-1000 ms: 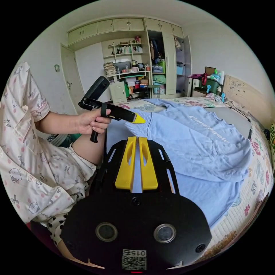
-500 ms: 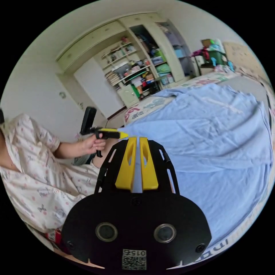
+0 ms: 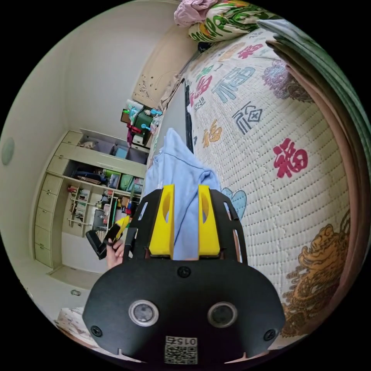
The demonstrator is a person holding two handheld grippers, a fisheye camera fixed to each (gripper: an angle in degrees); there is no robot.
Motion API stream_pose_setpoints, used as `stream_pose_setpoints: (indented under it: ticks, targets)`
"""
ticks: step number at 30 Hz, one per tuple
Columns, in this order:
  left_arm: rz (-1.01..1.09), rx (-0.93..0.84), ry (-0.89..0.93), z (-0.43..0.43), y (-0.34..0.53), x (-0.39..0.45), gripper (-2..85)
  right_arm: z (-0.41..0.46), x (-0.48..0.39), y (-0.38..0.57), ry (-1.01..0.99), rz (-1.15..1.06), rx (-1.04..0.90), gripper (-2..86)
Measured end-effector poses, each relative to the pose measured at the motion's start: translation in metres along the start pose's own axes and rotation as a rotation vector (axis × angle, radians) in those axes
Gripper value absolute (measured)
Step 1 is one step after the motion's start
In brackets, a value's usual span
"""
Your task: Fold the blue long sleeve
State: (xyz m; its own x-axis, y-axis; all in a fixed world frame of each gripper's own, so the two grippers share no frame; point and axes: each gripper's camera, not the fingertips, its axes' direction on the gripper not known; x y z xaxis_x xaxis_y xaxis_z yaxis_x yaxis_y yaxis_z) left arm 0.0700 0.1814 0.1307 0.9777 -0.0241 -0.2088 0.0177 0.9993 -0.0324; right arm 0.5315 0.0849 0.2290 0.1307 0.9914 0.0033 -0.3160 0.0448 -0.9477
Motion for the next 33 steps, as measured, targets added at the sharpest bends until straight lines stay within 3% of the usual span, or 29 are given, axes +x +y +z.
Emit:
stream_pose_setpoints:
  ticks: [5, 11, 17, 22, 33]
  targets:
    - [-0.018, -0.142, 0.013, 0.149, -0.122, 0.002, 10.5, 0.01, 0.012, -0.035, -0.057, 0.04, 0.031, 9.1]
    - [-0.028, -0.118, 0.067, 0.228, -0.185, 0.013, 12.0, 0.007, 0.006, -0.095, -0.035, 0.004, -0.001, 6.5]
    - [0.131, -0.153, -0.022, 0.261, -0.24, 0.065, 2.9, -0.018, 0.007, -0.129, -0.018, 0.014, 0.02, 1.5]
    - [0.249, -0.181, -0.123, 0.288, -0.277, 0.111, 1.2, -0.038, 0.013, -0.152, -0.016, 0.053, 0.054, 0.6]
    - [0.217, -0.236, -0.127, 0.314, -0.332, 0.132, 1.6, -0.066, 0.024, -0.189, -0.03, 0.094, 0.054, -0.1]
